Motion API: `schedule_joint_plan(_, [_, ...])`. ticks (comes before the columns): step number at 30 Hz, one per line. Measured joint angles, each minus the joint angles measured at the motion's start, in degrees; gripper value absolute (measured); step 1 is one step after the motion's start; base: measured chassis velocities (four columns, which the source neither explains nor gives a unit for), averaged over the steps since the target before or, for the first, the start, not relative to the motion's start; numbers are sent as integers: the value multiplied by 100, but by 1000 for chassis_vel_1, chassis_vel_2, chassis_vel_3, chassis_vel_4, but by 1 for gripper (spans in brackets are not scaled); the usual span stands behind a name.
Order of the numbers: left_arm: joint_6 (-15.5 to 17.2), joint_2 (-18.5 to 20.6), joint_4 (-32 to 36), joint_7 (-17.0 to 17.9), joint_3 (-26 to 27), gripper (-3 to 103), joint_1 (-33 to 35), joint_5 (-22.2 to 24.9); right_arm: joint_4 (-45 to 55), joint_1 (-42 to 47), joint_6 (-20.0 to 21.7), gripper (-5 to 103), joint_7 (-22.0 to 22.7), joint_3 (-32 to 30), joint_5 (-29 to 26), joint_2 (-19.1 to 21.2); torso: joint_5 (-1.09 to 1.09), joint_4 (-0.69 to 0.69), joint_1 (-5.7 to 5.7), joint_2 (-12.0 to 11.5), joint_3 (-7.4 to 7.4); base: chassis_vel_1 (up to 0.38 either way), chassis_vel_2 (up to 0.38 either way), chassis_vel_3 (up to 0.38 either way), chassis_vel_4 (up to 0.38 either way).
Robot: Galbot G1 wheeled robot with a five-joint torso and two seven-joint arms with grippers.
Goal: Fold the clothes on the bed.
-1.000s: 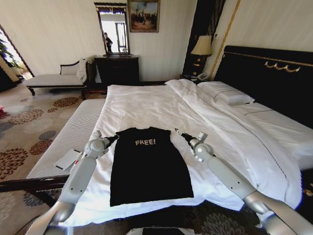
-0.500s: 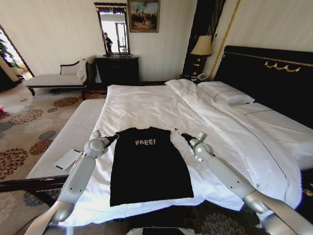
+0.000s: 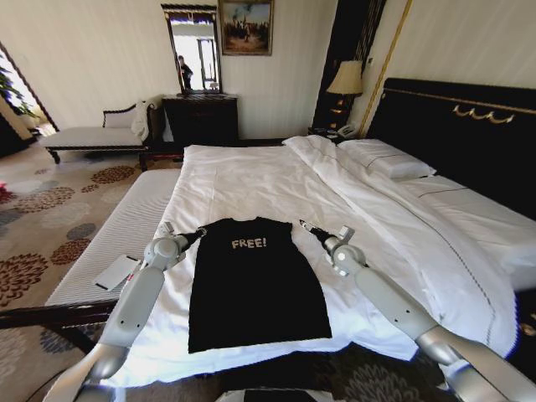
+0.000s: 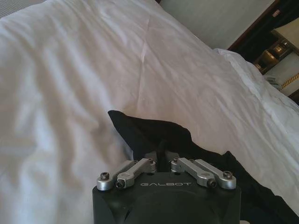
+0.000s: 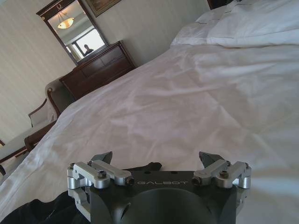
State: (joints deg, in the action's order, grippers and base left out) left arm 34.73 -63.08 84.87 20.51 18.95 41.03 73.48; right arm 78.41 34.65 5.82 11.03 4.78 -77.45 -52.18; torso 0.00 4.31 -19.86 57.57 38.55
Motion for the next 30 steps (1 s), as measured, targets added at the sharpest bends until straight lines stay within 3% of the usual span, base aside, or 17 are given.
schedule_joint_plan(2, [-2,20,36,-10,-4,3,21,0,3,13,0,100,-1,-13,5,4,0,0,0,0,0,0,0,0,0])
schedule_joint_plan(13, [-26,370,552,-115,-136,0,281,-185,20,63,-3,100,-14,-91,28,19,0,0,0,0,0,0,0,0,0])
schedule_joint_plan(23, [-66,1187,1305,-343,-1039,0,493,-509,68,77,-8,100,-27,-105,41,16,0,0,0,0,0,0,0,0,0])
schedule_joint_plan(30, [-109,1016,1166,-341,-1168,0,458,-709,133,165,-10,100,-23,-179,49,30,-1,0,-1,0,0,0,0,0,0])
